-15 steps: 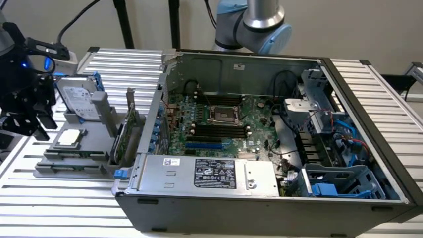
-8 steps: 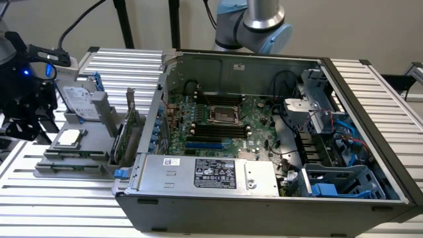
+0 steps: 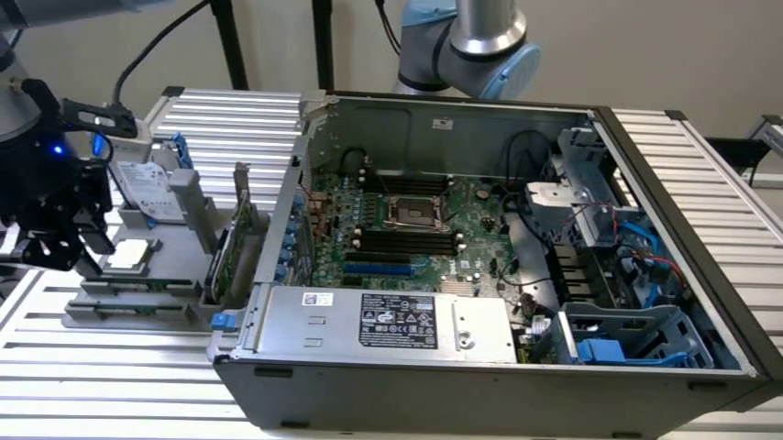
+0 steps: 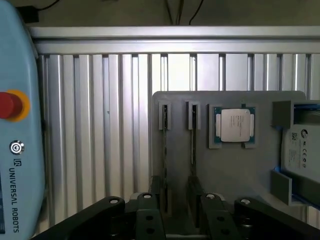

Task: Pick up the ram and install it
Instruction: 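Pick up the ram and move it above insertion slot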

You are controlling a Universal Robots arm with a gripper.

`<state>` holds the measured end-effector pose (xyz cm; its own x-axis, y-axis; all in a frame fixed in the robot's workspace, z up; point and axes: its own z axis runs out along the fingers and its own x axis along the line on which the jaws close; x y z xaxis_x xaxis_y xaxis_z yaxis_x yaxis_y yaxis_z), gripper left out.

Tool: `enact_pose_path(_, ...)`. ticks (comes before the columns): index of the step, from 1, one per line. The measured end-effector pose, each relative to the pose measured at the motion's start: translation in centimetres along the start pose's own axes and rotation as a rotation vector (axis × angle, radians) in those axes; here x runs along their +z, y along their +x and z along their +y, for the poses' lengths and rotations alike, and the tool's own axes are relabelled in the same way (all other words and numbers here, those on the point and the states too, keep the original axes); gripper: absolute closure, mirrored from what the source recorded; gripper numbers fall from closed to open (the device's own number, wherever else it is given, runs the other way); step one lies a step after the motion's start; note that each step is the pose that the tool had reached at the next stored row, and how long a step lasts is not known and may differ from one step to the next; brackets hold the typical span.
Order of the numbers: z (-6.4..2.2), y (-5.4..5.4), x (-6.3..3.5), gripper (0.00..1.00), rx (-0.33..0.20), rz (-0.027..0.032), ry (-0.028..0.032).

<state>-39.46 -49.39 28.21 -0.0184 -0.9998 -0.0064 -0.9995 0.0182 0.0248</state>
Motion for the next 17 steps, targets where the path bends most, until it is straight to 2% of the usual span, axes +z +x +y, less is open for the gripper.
enact_pose_path(17, -0.20, 0.6, 3.09, 0.64, -0.008, -0.0013, -0.0001)
